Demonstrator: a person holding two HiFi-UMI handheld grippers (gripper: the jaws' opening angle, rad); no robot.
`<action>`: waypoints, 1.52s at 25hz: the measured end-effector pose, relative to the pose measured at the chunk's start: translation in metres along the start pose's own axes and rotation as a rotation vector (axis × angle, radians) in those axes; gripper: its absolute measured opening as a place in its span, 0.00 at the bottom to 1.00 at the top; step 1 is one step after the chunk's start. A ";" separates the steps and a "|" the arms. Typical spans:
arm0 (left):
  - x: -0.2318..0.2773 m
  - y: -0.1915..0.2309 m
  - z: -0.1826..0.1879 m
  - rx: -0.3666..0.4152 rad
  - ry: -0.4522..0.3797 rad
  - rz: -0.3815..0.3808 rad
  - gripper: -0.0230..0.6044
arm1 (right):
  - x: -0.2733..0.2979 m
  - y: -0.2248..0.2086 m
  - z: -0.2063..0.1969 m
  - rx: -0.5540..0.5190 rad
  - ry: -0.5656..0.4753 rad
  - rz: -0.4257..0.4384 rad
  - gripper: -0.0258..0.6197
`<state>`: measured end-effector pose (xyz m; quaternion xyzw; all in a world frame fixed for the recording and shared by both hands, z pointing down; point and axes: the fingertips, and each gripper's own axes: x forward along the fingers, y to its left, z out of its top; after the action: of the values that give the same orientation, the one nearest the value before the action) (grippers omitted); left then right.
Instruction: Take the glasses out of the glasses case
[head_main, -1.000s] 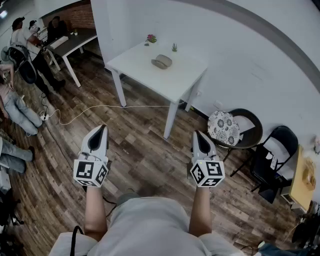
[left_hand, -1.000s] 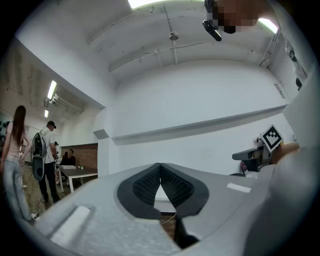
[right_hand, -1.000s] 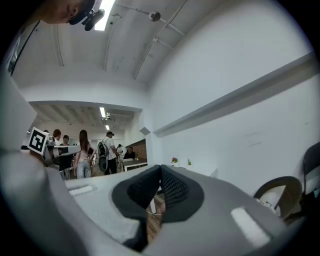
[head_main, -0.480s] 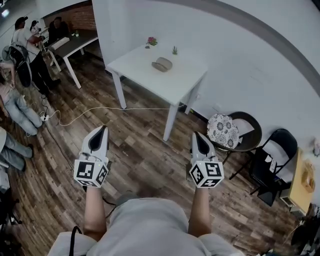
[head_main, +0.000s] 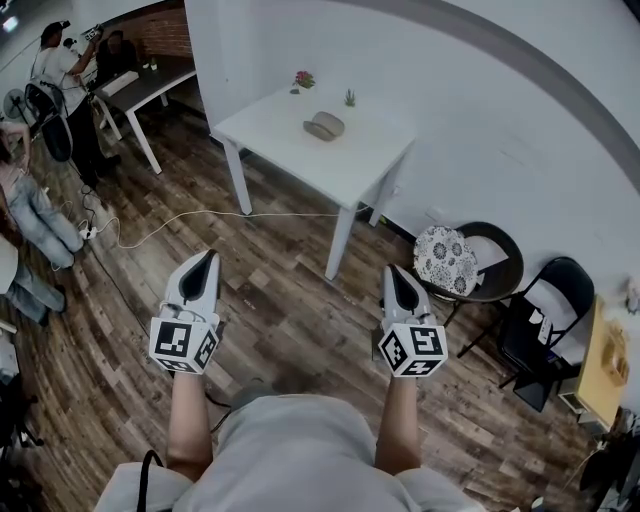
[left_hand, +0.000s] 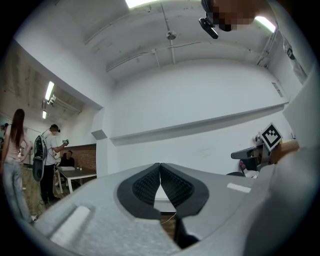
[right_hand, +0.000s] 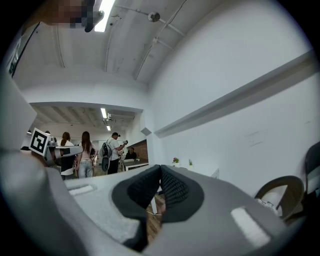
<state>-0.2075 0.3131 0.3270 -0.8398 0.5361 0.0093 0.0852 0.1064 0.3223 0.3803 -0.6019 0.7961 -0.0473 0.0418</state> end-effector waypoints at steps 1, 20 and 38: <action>0.000 0.000 -0.001 -0.002 0.001 0.000 0.05 | -0.001 -0.001 -0.001 0.002 0.001 -0.002 0.04; 0.003 -0.002 -0.002 -0.032 0.009 -0.006 0.17 | 0.006 0.000 -0.001 0.001 0.003 0.024 0.04; 0.019 -0.011 -0.012 -0.030 0.027 -0.016 0.18 | 0.018 -0.013 -0.008 0.026 0.001 0.036 0.04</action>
<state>-0.1906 0.2982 0.3377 -0.8454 0.5301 0.0054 0.0657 0.1128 0.3016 0.3895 -0.5870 0.8060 -0.0570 0.0499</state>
